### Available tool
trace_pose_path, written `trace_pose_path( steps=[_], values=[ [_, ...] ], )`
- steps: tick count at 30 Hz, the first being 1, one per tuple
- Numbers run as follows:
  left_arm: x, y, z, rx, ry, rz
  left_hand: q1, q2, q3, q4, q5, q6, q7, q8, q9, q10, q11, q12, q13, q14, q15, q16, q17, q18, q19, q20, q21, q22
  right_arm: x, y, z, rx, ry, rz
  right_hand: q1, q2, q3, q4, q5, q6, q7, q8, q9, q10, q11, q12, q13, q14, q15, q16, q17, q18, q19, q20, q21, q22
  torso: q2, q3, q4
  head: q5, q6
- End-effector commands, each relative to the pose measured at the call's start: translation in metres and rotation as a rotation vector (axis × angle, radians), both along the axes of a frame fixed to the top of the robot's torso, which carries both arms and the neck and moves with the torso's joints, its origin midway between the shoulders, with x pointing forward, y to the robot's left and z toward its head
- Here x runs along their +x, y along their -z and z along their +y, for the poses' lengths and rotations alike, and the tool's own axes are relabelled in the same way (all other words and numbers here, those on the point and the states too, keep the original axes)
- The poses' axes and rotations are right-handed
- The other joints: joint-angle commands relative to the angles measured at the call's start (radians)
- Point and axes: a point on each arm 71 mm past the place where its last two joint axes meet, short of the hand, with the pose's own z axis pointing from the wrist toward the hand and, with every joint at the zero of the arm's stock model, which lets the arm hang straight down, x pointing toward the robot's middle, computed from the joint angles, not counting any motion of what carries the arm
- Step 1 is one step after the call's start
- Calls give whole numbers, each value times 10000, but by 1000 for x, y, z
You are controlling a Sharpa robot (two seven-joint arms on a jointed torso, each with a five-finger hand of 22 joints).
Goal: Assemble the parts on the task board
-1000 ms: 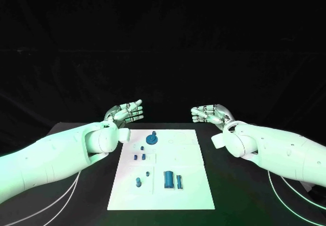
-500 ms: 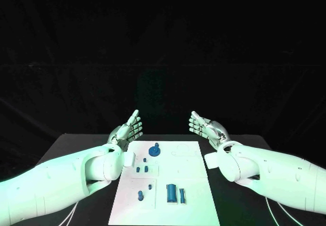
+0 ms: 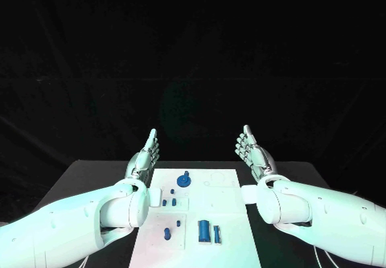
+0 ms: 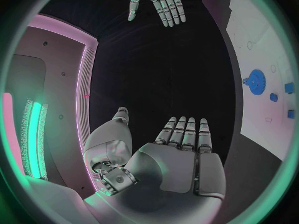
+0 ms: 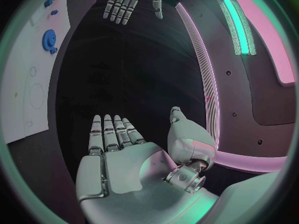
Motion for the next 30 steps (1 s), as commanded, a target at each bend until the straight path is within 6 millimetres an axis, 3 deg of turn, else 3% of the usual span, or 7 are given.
trace_pose_path(
  steps=[1,8,19,20,22,23,30],
  values=[
    [0,-4,0,288,-168,-539,-1150,3,12,-149,-148,-725,-11,-66,-11,-744,-35,-58,-11,-685,-29,-37,-11,-146,-553,-350,-61,-945,0,-2,-1,-10,269,-200,-1117,-3,-2,-96,-52,-765,-86,-71,-29,-836,-28,-61,-14,-851,-14,-42,-20,-277,-687,-182,-49,-431,0,0,1,0,0],
    [0,-4,0,288,-168,-539,-1762,3,12,-149,-148,-1109,-11,-66,-11,-1142,-35,-58,-11,-1048,-29,-37,-11,-146,-834,-350,-61,-945,0,-2,-1,-10,269,-200,-1707,-3,-2,-96,-52,-1172,-86,-71,-29,-1285,-28,-61,-14,-1305,-14,-42,-20,-277,-1044,-182,-49,-1355,0,0,1,0,0],
    [0,-4,0,288,-168,-539,-2449,3,12,-149,-148,-1502,-11,-66,-11,-1552,-35,-58,-11,-1420,-29,-37,-11,-146,-1744,-350,-61,-945,0,-2,-1,-10,269,-200,-2334,-3,-2,-96,-52,-1597,-86,-71,-29,-1746,-28,-61,-14,-1760,-14,-42,-20,-277,-1427,-182,-49,-1355,0,0,1,0,0],
    [0,-4,0,288,-168,-539,-2480,3,12,-149,-148,-1536,-11,-66,-11,-1588,-35,-58,-11,-2149,-29,-37,-11,-146,-1744,-350,-61,-945,0,-2,-1,-10,269,-200,-2501,-3,-2,-96,-52,-2399,-86,-71,-29,-1873,-28,-61,-14,-1901,-14,-42,-20,-277,-2159,-182,-49,-1355,0,0,1,0,0],
    [0,-4,0,288,-168,-539,-2555,3,12,-149,-148,-1559,-11,-66,-11,-1614,-35,-58,-11,-2149,-29,-37,-11,-146,-1744,-350,-61,-945,0,-2,-1,-10,269,-200,-3508,-3,-2,-96,-52,-2399,-86,-71,-29,-2626,-28,-61,-14,-2663,-14,-42,-20,-277,-2159,-182,-49,-1355,0,0,1,0,0],
    [0,-4,0,288,-168,-539,-2581,3,12,-149,-148,-2270,-11,-66,-11,-2346,-35,-58,-11,-2149,-29,-37,-11,-146,-1744,-350,-61,-945,0,-2,-1,-10,269,-200,-3508,-3,-2,-96,-52,-2399,-86,-71,-29,-2626,-28,-61,-14,-2663,-14,-42,-20,-277,-2159,-182,-49,-1355,0,0,1,0,0],
    [0,-4,0,288,-168,-539,-3626,3,12,-149,-148,-2270,-11,-66,-11,-2346,-35,-58,-11,-2149,-29,-37,-11,-146,-1744,-350,-61,-945,0,-2,-1,-10,269,-200,-3508,-3,-2,-96,-52,-2399,-86,-71,-29,-2626,-28,-61,-14,-2663,-14,-42,-20,-277,-2159,-182,-49,-1355,0,0,1,0,0]
  ],
)
